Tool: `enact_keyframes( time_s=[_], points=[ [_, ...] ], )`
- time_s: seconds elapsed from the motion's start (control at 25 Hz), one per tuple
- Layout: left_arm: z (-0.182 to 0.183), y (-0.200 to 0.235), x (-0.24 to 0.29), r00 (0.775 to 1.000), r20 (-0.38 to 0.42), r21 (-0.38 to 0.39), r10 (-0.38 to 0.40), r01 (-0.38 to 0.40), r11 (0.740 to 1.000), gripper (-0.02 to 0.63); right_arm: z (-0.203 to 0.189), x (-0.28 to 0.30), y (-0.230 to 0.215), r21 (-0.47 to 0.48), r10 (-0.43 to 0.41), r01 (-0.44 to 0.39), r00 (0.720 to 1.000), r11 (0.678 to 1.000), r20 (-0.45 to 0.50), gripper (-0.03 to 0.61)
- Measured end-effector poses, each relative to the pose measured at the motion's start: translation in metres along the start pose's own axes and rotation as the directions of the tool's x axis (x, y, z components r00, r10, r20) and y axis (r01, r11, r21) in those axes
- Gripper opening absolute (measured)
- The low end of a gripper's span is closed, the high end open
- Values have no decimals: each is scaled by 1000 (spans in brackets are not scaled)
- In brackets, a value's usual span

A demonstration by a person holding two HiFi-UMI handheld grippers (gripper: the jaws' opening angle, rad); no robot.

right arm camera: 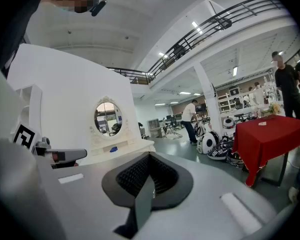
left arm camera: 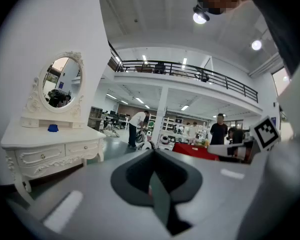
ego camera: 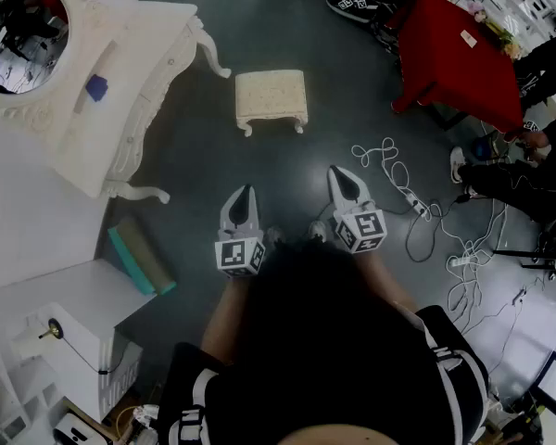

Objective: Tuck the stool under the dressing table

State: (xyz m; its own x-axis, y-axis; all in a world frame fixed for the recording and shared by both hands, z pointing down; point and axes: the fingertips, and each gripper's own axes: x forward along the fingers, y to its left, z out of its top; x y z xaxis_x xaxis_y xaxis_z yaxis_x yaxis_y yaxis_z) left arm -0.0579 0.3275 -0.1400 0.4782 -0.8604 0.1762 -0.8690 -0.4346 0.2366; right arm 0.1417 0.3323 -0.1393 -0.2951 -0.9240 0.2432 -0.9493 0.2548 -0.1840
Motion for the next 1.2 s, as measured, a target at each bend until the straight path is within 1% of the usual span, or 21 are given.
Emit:
enact_keyframes(
  time_s=[0.2,0.4,0.64,0.8,0.92,1.08,1.2],
  points=[
    [-3,-1,-7,1000,5,1,-11,11,1000,9,-9,-4,8,5,12,-12,1000,1000,-8,-3],
    [-10,1,-15,1000,-1,-1,-25,25,1000,9,-18,-10,16,5,3,-3,1000,1000,-23,-2],
    [-18,8,-26,999,-17,-17,-46,46,999,9,-20,-15,27,31,-19,20,1000,999,-11,-2],
    [-23,17,-30,999,-21,-21,-48,47,999,9,-24,-18,31,6,-28,28,999,1000,-28,-2],
    [-24,23,-23,998,-27,-12,-56,56,998,9,-25,-14,27,-6,-40,40,999,999,-32,-2],
    [-24,29,-10,999,-35,-3,-34,34,999,9,-24,-3,16,1,-37,37,999,999,-33,-2],
    [-22,26,10,999,-45,31,-29,31,999,9,-22,13,-2,15,-33,34,999,999,-26,-2]
  ],
)
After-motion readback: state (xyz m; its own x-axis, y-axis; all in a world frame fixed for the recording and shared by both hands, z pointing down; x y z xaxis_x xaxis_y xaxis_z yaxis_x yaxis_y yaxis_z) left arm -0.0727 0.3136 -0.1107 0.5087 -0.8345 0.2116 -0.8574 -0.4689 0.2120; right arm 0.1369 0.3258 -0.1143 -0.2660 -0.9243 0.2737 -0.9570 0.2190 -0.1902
